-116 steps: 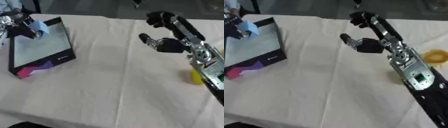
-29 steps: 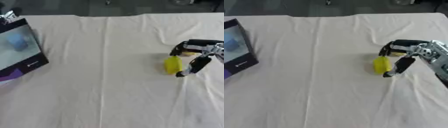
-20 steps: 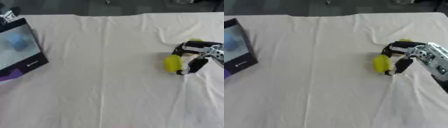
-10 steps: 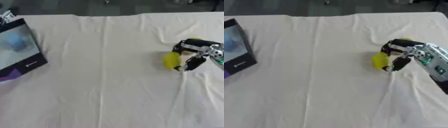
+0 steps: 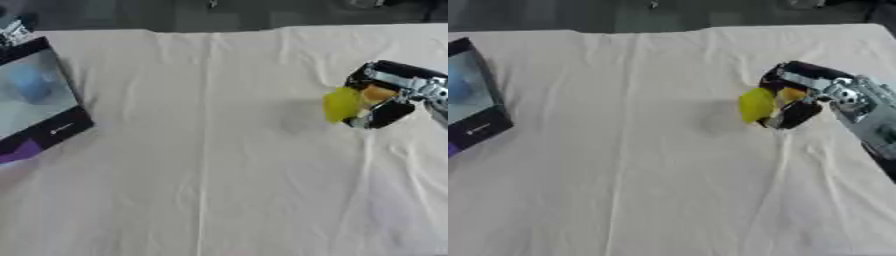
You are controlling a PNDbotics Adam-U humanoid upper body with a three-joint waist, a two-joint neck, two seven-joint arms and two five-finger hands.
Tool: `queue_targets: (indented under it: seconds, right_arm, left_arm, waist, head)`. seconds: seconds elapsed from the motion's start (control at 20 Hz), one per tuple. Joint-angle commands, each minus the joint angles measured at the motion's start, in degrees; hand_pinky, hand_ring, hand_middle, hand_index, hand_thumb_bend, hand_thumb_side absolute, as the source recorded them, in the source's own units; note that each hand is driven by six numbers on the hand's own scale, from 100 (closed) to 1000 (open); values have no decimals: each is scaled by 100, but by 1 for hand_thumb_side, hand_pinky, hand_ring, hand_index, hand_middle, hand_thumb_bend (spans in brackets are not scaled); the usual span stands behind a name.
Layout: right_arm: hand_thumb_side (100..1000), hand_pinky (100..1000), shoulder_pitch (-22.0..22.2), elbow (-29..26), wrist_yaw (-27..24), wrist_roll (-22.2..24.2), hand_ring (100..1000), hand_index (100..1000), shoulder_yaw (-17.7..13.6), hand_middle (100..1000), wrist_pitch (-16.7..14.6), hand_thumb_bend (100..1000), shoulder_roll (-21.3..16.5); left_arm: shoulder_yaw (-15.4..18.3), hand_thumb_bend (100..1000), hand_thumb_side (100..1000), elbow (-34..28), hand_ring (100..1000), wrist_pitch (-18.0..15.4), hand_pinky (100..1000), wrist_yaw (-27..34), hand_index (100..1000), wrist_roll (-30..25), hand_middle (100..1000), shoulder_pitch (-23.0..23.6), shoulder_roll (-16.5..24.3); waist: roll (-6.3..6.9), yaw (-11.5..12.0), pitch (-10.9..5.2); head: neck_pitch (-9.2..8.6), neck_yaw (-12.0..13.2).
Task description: Pick up the objects with one hand, pass them to the other hand, and then place them into the box on the other side of the table.
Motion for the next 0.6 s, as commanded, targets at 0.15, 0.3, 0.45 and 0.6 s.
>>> queue_targets:
  seconds: [0.15,0.3,0.45,0.6]
  right_arm:
    - [100,787,-158,-457,-497,-234,633,573,-196,456,339,270,-90]
    - [100,782,-281,-525,-619,-368,628,572,-135,455,485,254,129]
    - [100,779,-402,-507,-703,-595,625,572,-80,453,554,243,411]
    - [100,784,-492,-426,-759,-886,624,572,-10,453,577,235,717]
  left_arm:
    - [-41,580,545,-190,822,-33,828,-78,791,-103,790,-211,161]
    - [-122,590,536,-346,819,-70,825,-231,792,-247,787,-365,154]
    - [-220,601,534,-566,817,-88,823,-359,795,-411,785,-562,142]
    - [-346,604,532,-837,814,-82,819,-461,795,-608,782,-793,111]
  waist:
    - [100,1,-53]
    - [129,20,-77]
    - [170,44,-99]
    - [206,68,-115]
  head:
    - [-9,45]
    - [-9,37]
    - [-9,16]
    - [-9,-3]
